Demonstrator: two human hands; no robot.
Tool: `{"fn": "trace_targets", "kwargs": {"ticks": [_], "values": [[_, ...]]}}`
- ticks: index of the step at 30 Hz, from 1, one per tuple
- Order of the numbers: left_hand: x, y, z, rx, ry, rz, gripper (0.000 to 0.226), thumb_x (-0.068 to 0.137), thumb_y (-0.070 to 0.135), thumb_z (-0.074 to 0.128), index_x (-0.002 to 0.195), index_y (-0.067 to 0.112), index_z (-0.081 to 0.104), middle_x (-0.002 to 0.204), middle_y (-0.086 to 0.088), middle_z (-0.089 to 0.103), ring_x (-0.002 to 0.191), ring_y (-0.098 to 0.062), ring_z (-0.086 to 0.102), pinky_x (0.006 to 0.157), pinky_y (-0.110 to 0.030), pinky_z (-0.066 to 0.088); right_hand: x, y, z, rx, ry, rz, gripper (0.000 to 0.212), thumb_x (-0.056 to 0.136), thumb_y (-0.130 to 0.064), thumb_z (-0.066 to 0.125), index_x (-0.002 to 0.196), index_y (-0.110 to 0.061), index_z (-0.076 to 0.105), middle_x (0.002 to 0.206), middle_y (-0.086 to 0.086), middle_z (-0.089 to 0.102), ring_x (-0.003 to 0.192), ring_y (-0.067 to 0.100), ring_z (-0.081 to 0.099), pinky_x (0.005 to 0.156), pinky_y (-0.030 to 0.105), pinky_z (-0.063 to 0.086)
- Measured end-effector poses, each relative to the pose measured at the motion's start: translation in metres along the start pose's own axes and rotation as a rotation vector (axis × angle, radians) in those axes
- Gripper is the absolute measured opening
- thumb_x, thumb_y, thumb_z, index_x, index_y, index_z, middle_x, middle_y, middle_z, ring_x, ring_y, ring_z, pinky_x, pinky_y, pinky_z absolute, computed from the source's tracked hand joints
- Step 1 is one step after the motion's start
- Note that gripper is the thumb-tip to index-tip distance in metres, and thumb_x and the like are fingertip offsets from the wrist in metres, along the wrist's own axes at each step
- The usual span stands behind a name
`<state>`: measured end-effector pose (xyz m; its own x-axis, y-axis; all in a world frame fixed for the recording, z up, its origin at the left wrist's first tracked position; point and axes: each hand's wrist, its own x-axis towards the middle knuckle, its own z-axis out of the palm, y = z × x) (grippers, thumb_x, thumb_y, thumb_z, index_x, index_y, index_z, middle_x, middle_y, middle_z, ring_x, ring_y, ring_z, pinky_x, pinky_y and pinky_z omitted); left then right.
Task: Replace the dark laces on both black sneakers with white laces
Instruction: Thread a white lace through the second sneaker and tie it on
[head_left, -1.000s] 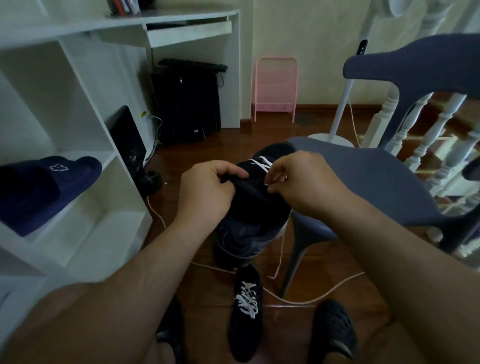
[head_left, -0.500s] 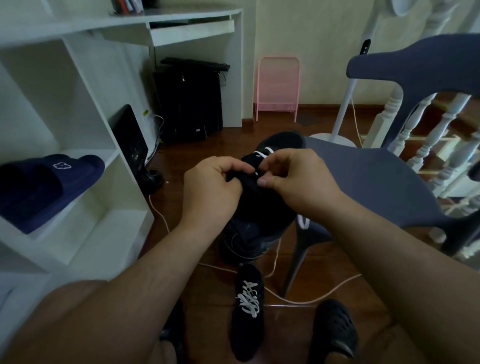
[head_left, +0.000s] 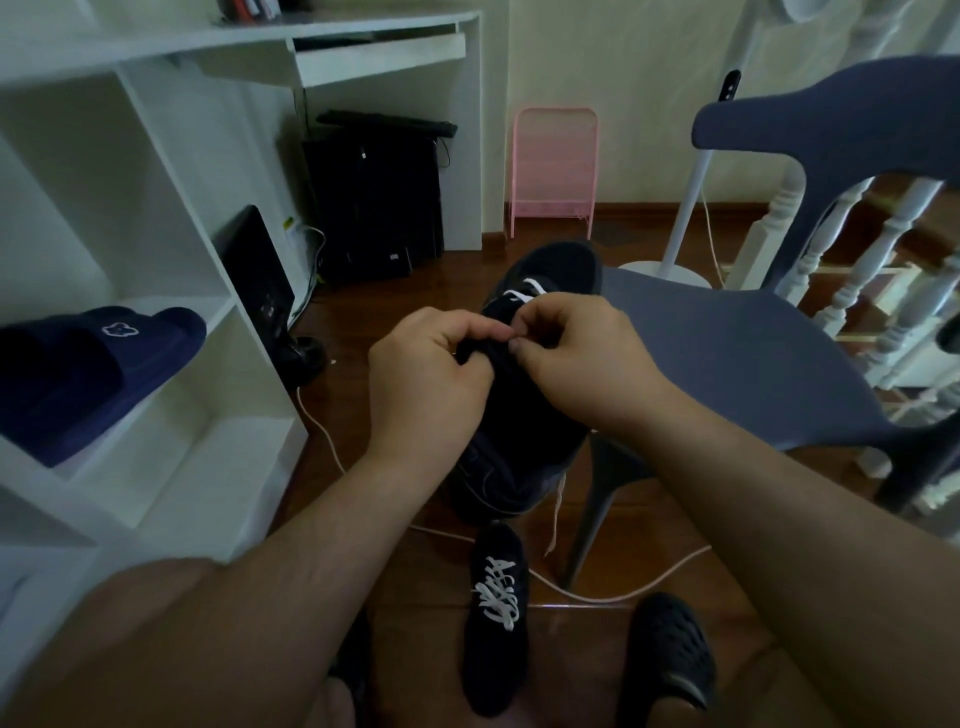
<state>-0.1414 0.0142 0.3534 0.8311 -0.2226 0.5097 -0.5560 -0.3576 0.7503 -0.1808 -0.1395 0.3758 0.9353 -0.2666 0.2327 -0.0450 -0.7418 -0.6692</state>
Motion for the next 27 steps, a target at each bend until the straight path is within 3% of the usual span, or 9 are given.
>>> {"fn": "trace_targets", "kwargs": {"ticks": [6, 11, 16, 21, 24, 27], "values": [[0.002, -0.002, 0.000, -0.055, 0.006, -0.081, 0.046, 0.091, 0.005, 0.070, 0.088, 0.051, 0.073, 0.095, 0.016, 0.071, 0.081, -0.002, 0.068, 0.069, -0.020, 0.059, -0.001, 0.001, -0.002, -0.182, -0.032, -0.108, 0.026, 0.088, -0.027, 0.066, 0.107, -0.041, 0.055, 0.099, -0.012, 0.062, 0.106, 0.022, 0.056, 0.092, 0.056, 0.051], [0.003, -0.002, 0.003, -0.098, -0.011, -0.114, 0.046, 0.091, 0.003, 0.070, 0.087, 0.049, 0.073, 0.091, 0.012, 0.073, 0.078, -0.004, 0.069, 0.064, -0.016, 0.055, -0.001, 0.007, -0.004, -0.094, 0.062, -0.126, 0.023, 0.091, -0.027, 0.067, 0.103, -0.041, 0.054, 0.095, -0.012, 0.066, 0.097, 0.017, 0.063, 0.086, 0.053, 0.055], [0.003, -0.003, 0.005, -0.118, -0.035, -0.120, 0.048, 0.089, 0.002, 0.070, 0.084, 0.050, 0.073, 0.086, 0.008, 0.073, 0.071, -0.006, 0.066, 0.060, -0.012, 0.048, 0.001, 0.010, -0.010, 0.073, 0.117, -0.051, 0.027, 0.093, -0.024, 0.074, 0.102, -0.042, 0.056, 0.090, -0.016, 0.069, 0.093, 0.001, 0.065, 0.085, 0.029, 0.055], [0.004, -0.003, 0.005, -0.146, -0.013, -0.185, 0.046, 0.088, 0.002, 0.071, 0.082, 0.047, 0.074, 0.087, 0.009, 0.075, 0.077, -0.009, 0.072, 0.066, -0.024, 0.060, 0.001, 0.009, -0.011, -0.028, 0.136, -0.152, 0.015, 0.093, -0.018, 0.073, 0.095, -0.030, 0.066, 0.093, -0.015, 0.067, 0.091, 0.003, 0.062, 0.080, 0.017, 0.050], [0.009, -0.003, 0.002, -0.154, -0.011, -0.231, 0.043, 0.090, 0.002, 0.071, 0.083, 0.044, 0.075, 0.088, 0.011, 0.077, 0.080, -0.006, 0.074, 0.070, -0.028, 0.065, 0.003, 0.009, -0.023, -0.126, 0.164, -0.205, 0.015, 0.095, -0.021, 0.068, 0.103, -0.033, 0.070, 0.100, -0.015, 0.062, 0.099, 0.009, 0.056, 0.086, 0.029, 0.049], [0.010, -0.003, 0.000, -0.162, -0.012, -0.246, 0.042, 0.090, 0.002, 0.071, 0.083, 0.043, 0.076, 0.087, 0.011, 0.077, 0.081, -0.006, 0.075, 0.071, -0.031, 0.065, 0.001, 0.005, -0.030, -0.416, 0.095, -0.189, 0.016, 0.095, -0.037, 0.063, 0.108, -0.038, 0.073, 0.104, -0.009, 0.047, 0.103, 0.016, 0.034, 0.082, 0.040, 0.036]]}}
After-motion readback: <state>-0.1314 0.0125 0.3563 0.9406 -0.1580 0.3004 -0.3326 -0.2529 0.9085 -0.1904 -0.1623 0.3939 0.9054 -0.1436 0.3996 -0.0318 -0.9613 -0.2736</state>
